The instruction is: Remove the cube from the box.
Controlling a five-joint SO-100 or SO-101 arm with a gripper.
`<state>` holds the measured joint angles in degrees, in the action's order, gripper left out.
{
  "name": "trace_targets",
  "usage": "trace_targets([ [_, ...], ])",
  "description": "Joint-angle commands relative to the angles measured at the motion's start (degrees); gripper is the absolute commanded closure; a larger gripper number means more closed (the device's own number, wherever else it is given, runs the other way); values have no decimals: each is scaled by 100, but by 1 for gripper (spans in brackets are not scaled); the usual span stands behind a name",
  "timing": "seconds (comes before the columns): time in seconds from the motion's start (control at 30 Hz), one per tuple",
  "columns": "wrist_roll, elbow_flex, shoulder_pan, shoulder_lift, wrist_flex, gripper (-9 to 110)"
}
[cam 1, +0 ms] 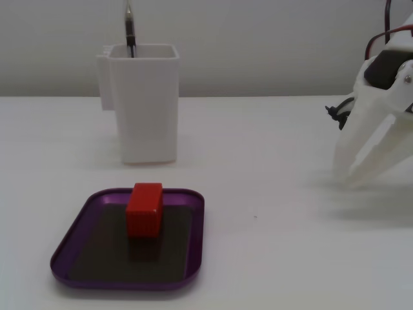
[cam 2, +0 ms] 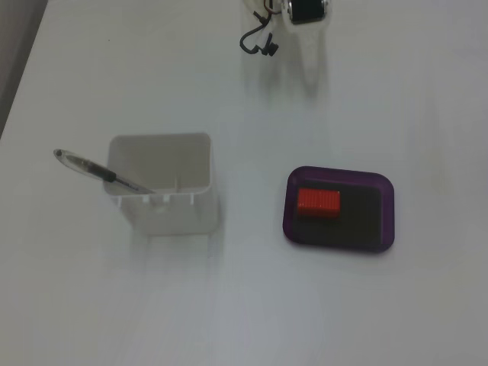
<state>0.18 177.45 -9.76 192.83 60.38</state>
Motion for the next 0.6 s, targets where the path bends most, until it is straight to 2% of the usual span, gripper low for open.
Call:
trace_targets([
  [0.0, 18, 70, -35, 431, -53, 102],
  [0.23, 18, -18, 9, 431, -53, 102],
  [0.43, -35, -738, 44, 343, -97, 102],
  [0.57, -44, -1143, 53, 316, -554, 102],
])
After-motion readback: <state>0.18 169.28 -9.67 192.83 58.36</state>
